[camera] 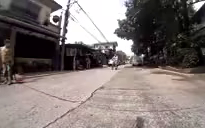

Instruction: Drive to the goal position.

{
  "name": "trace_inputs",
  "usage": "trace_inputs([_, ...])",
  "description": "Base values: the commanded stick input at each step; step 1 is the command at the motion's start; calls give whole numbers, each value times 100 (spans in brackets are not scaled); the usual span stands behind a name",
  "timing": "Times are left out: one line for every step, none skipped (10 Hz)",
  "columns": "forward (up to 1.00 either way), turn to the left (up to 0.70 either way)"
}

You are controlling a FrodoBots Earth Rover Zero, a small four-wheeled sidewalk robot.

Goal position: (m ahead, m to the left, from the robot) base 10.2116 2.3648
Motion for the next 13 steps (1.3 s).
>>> trace_inputs([0, 0])
trace_inputs([0, -19])
trace_inputs([25, -39])
trace_inputs([60, -30])
trace_inputs([70, -27])
trace_inputs([70, -27])
trace_inputs([70, -27])
trace_inputs([70, -27])
trace_inputs([70, -27])
trace_inputs([70, -27])
trace_inputs([70, -27])
trace_inputs([70, -18])
trace_inputs([70, 0])
